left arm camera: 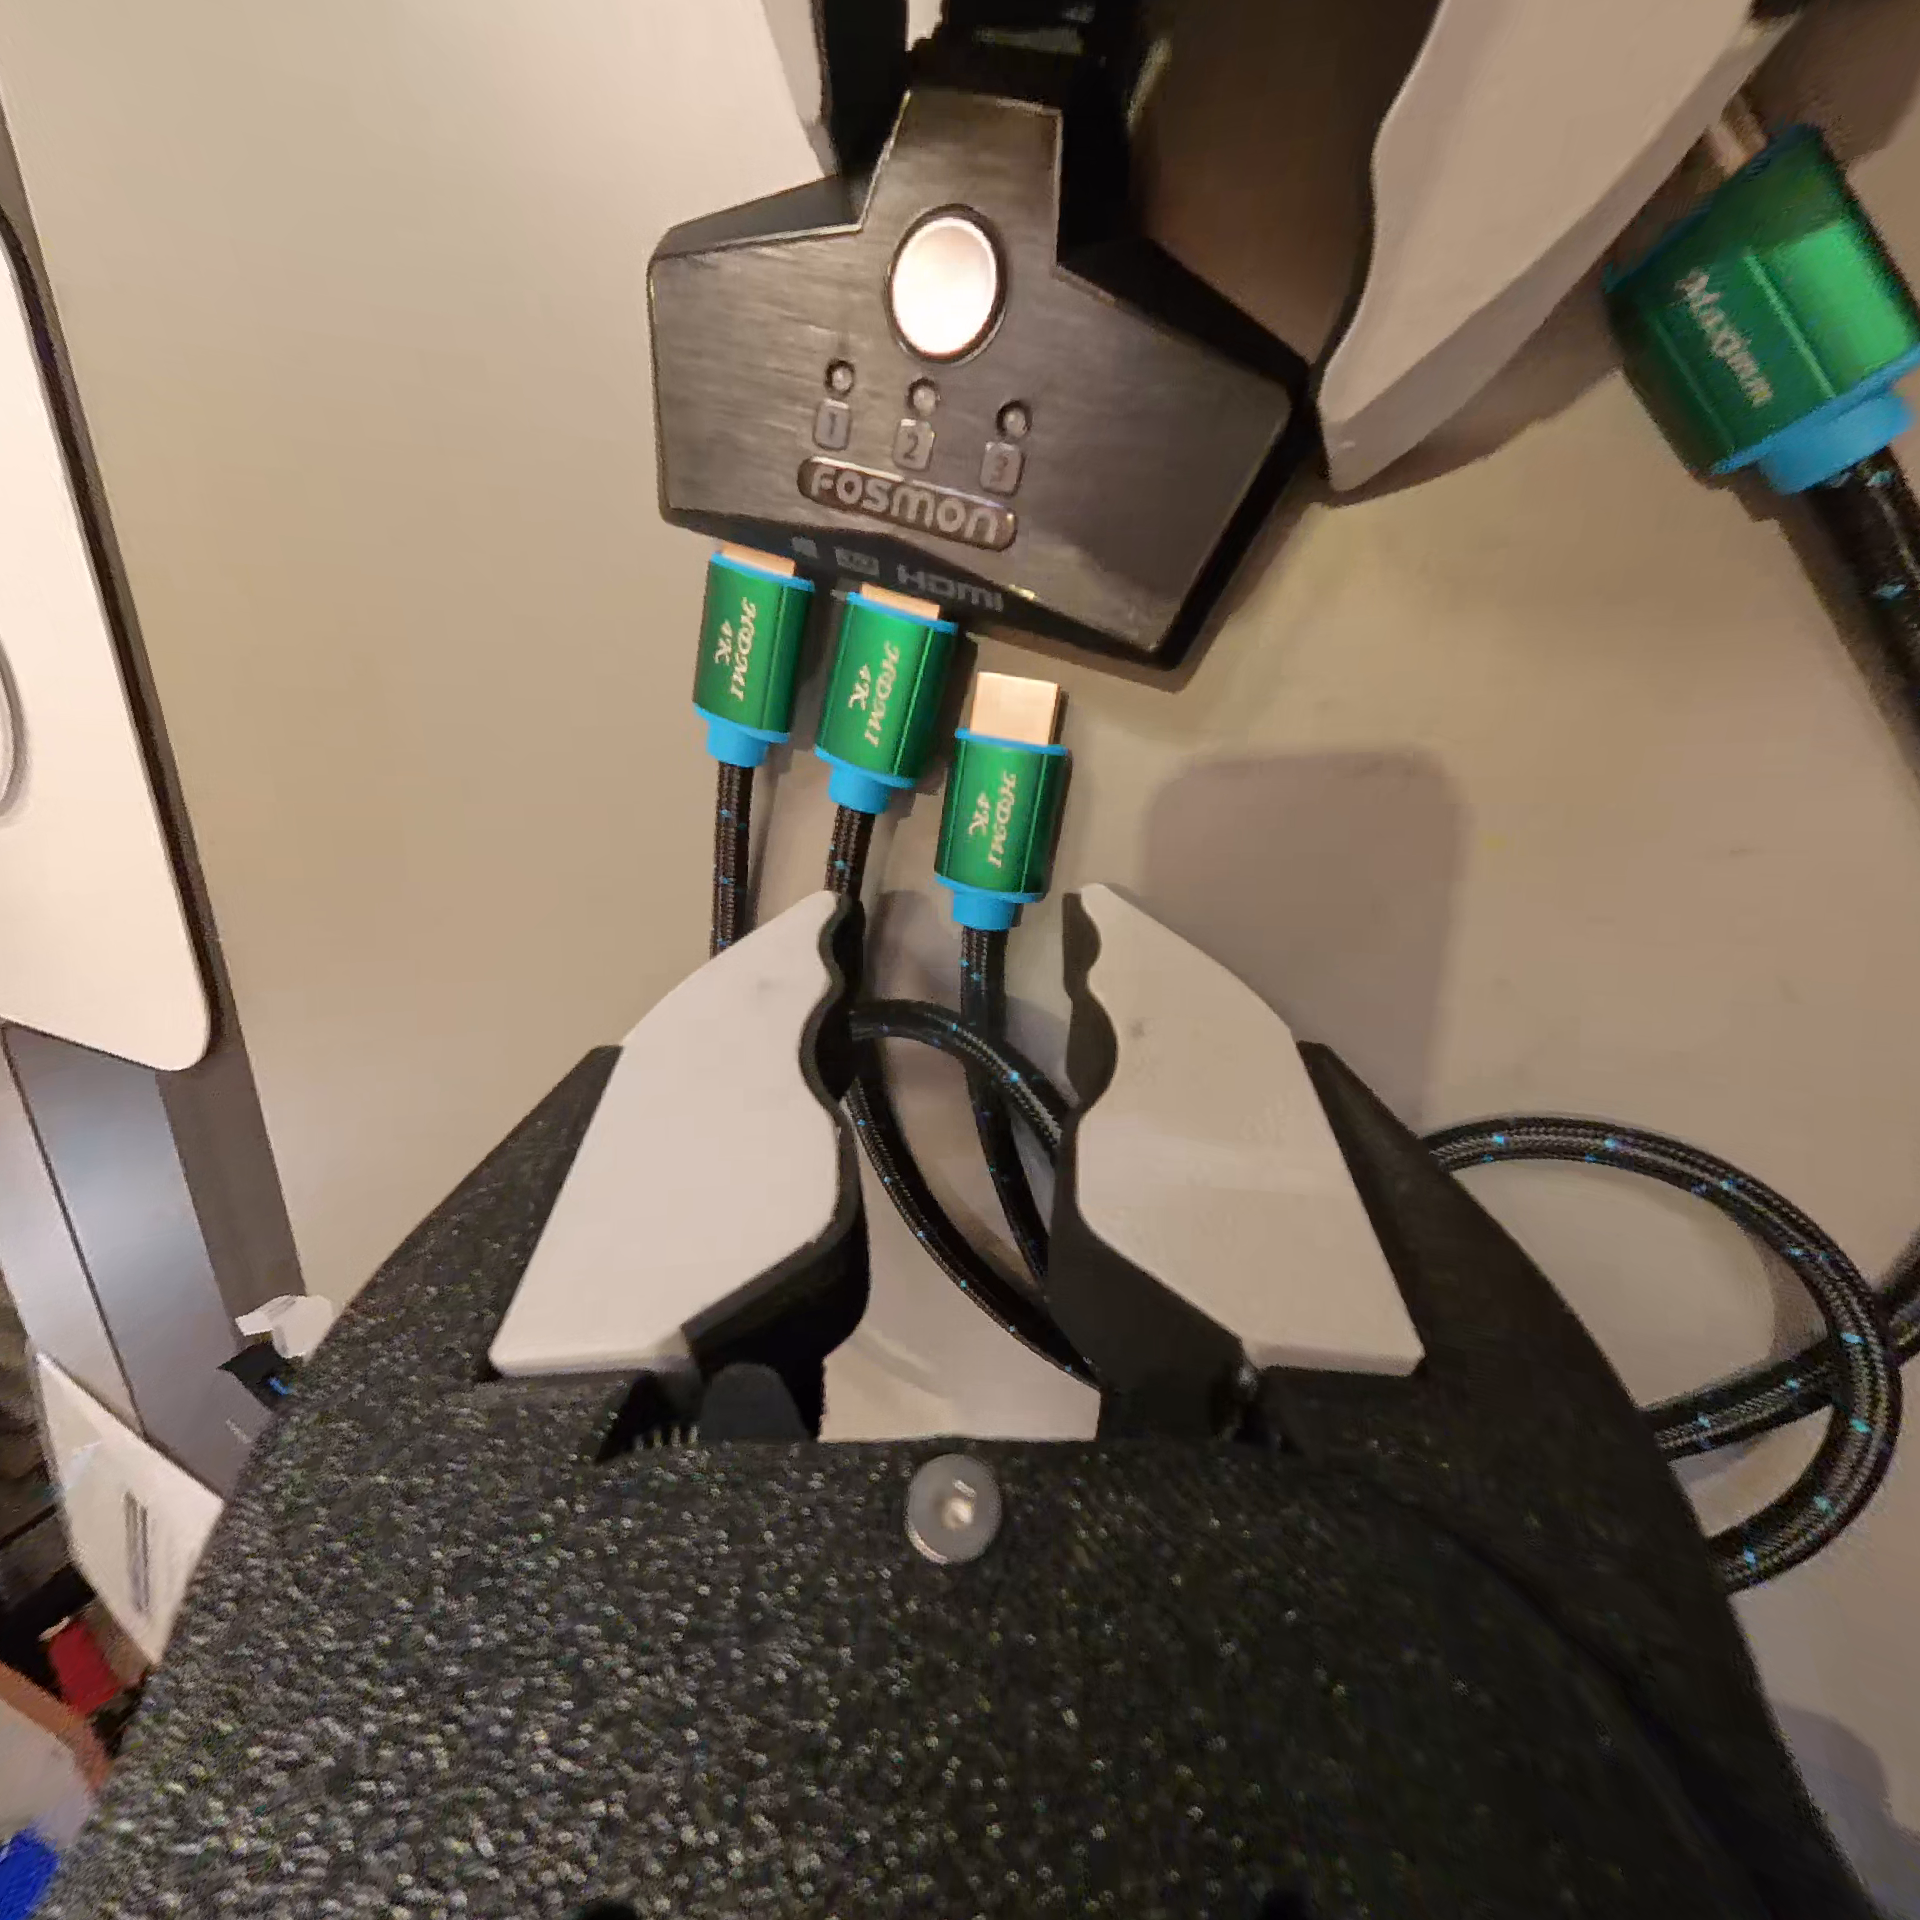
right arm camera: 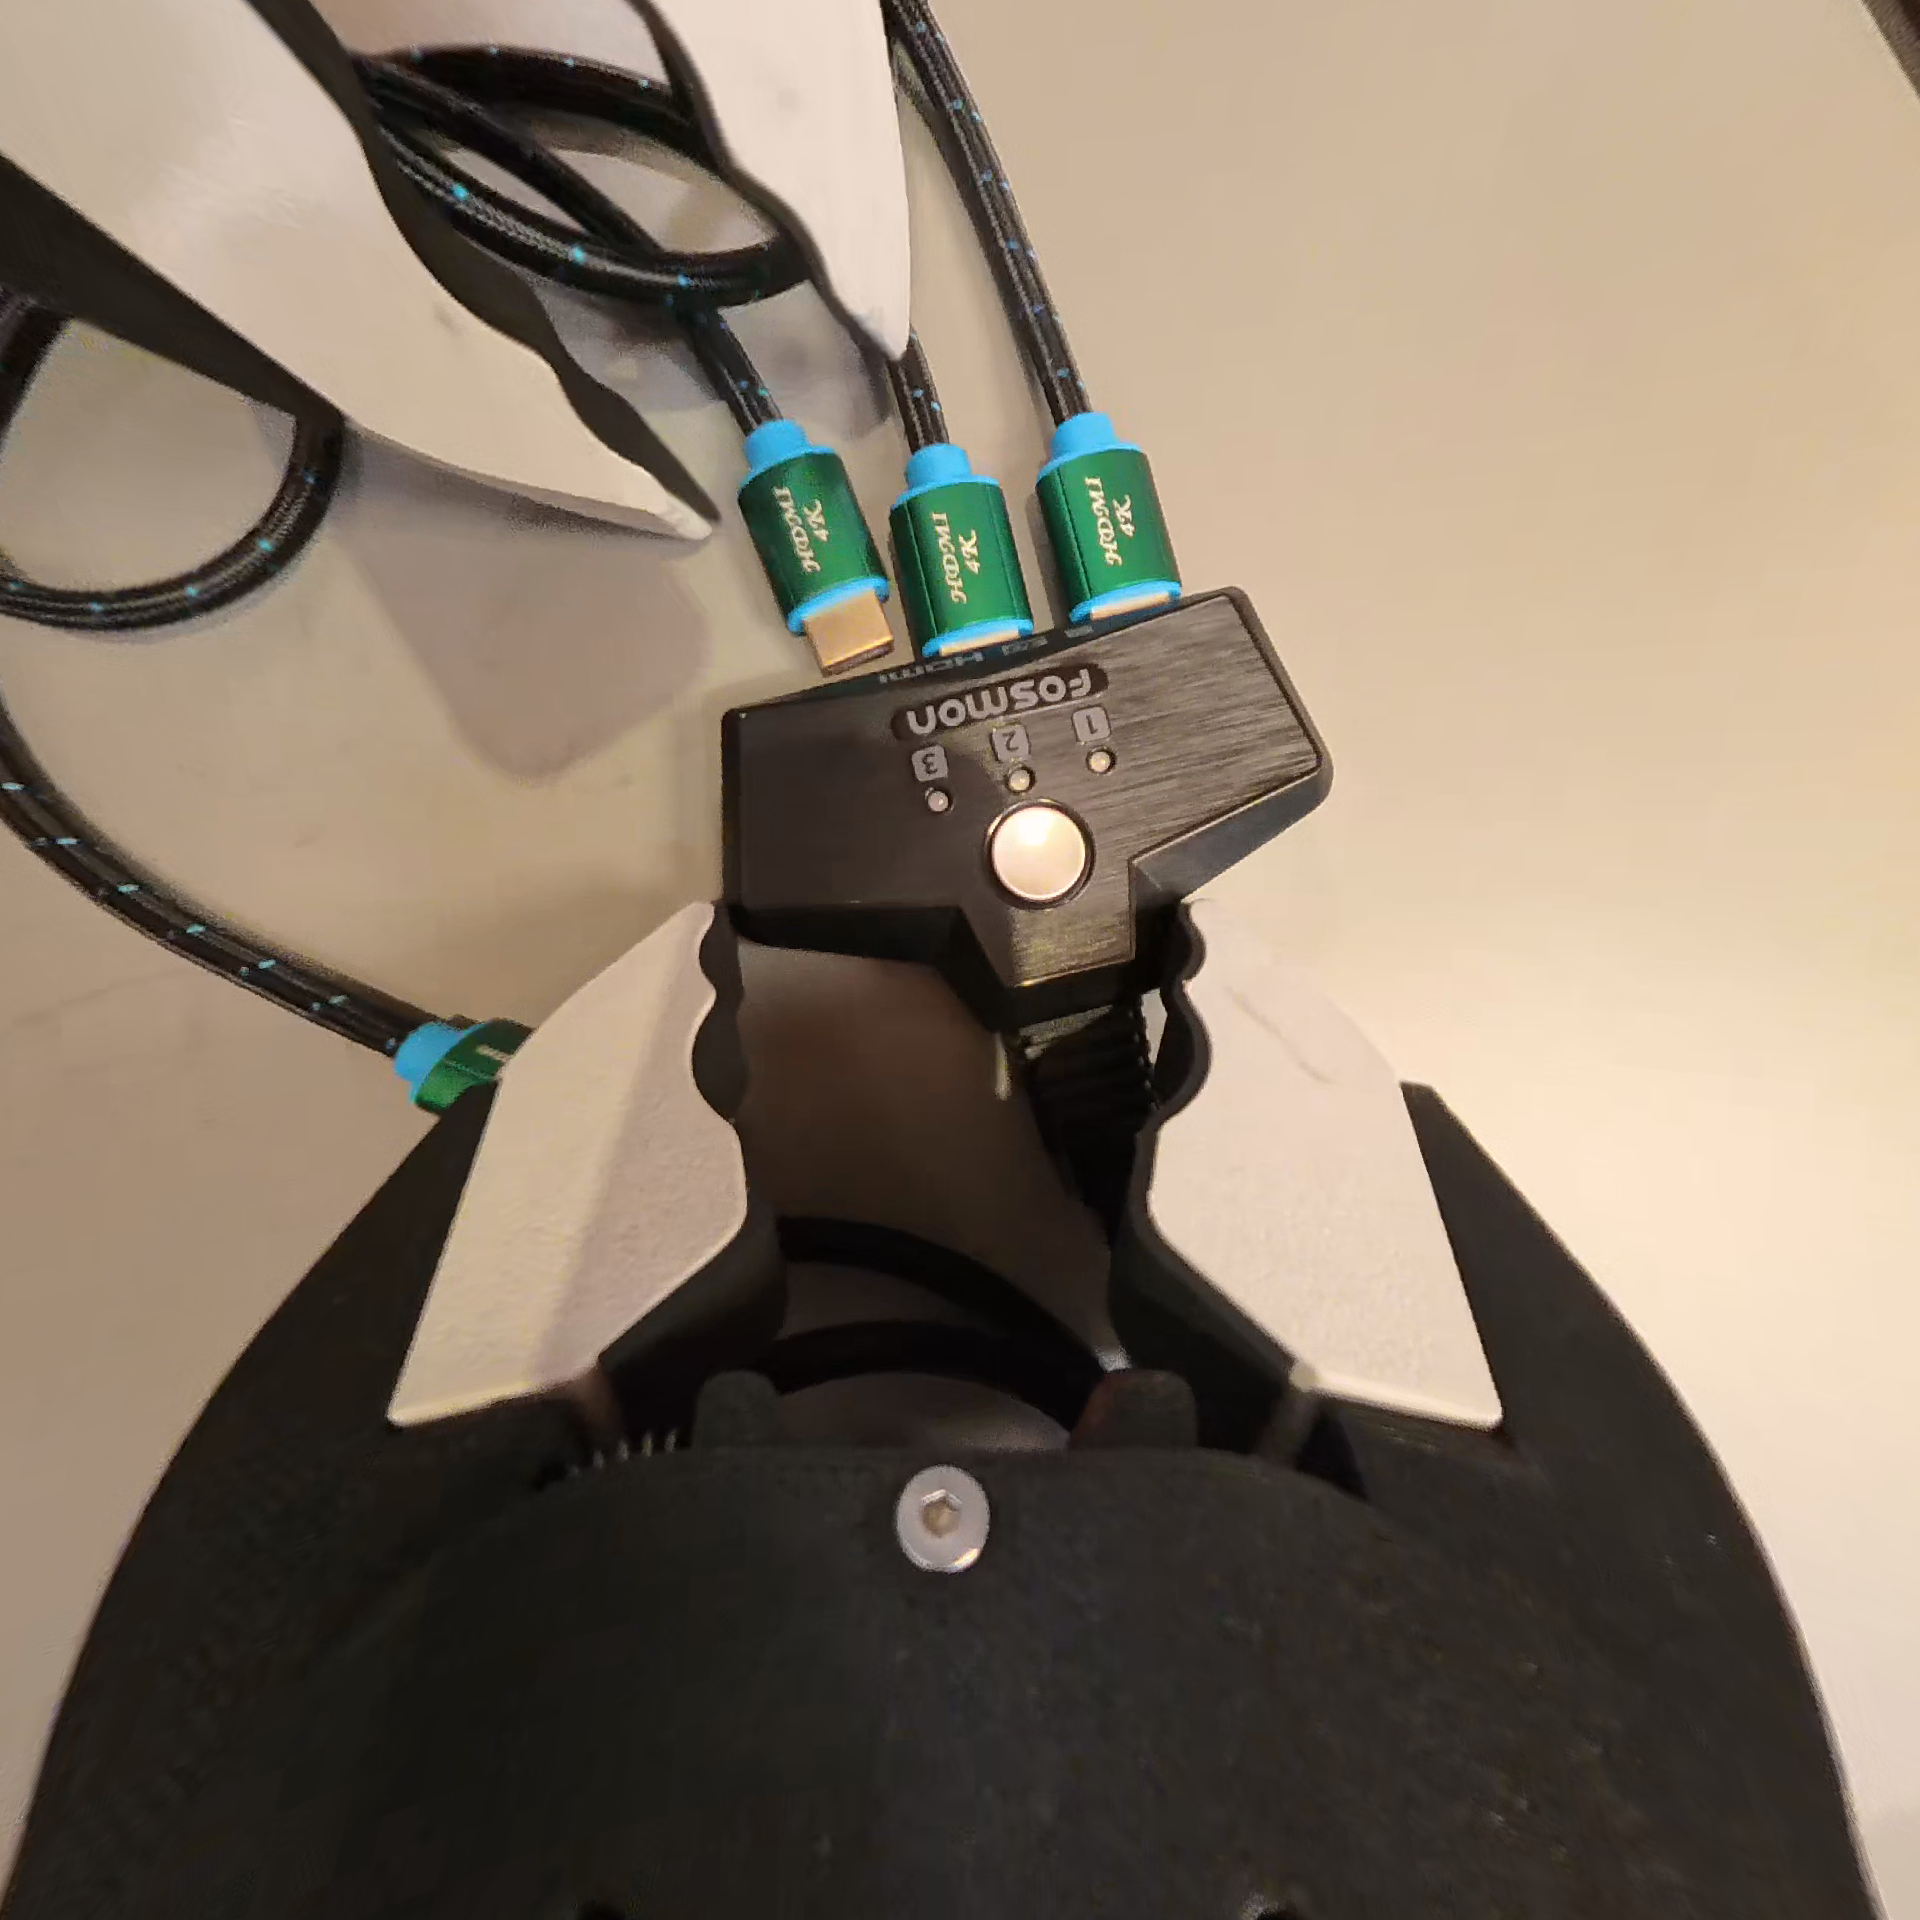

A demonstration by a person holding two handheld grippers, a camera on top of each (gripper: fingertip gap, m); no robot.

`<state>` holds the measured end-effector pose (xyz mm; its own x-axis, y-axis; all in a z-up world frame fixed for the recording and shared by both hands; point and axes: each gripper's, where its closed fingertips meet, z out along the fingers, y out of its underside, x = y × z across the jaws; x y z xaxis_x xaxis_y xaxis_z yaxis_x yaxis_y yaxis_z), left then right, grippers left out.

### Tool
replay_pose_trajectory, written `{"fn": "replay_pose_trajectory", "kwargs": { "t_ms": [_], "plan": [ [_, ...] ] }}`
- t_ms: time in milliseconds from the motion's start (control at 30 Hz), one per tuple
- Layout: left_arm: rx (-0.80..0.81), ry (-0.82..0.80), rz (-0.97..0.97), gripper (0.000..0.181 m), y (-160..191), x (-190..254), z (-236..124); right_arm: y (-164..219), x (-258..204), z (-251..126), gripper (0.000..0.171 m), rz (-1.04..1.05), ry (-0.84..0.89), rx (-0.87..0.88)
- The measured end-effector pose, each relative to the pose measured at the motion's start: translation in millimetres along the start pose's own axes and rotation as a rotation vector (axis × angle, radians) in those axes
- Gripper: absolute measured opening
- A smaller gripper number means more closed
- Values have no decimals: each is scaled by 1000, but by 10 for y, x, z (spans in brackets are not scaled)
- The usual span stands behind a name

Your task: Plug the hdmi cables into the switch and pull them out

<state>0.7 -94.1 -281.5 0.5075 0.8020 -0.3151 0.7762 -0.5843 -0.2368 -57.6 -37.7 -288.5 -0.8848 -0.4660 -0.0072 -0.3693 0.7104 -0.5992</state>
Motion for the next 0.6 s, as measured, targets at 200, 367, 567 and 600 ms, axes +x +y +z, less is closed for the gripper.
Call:
{"fn": "replay_pose_trajectory", "kwargs": {
  "t_ms": [200, 367, 567, 600],
  "plan": [
    [-44, 32, 9, 33, 70, 43, -12, 12, 10, -14, 76, -38, -33, 21],
    [-70, 75, -2, 29, 71, 37, -3, 22, 32, -27, 71, -63, -58, 8],
    [-146, 157, 19, 31, 81, 46, 10, 27, 44, -31, 69, -57, -57, -21],
    [-134, 182, 17, 27, 74, 67, 13, 29, 43, -33, 68, -55, -52, -23]
  ]
}}
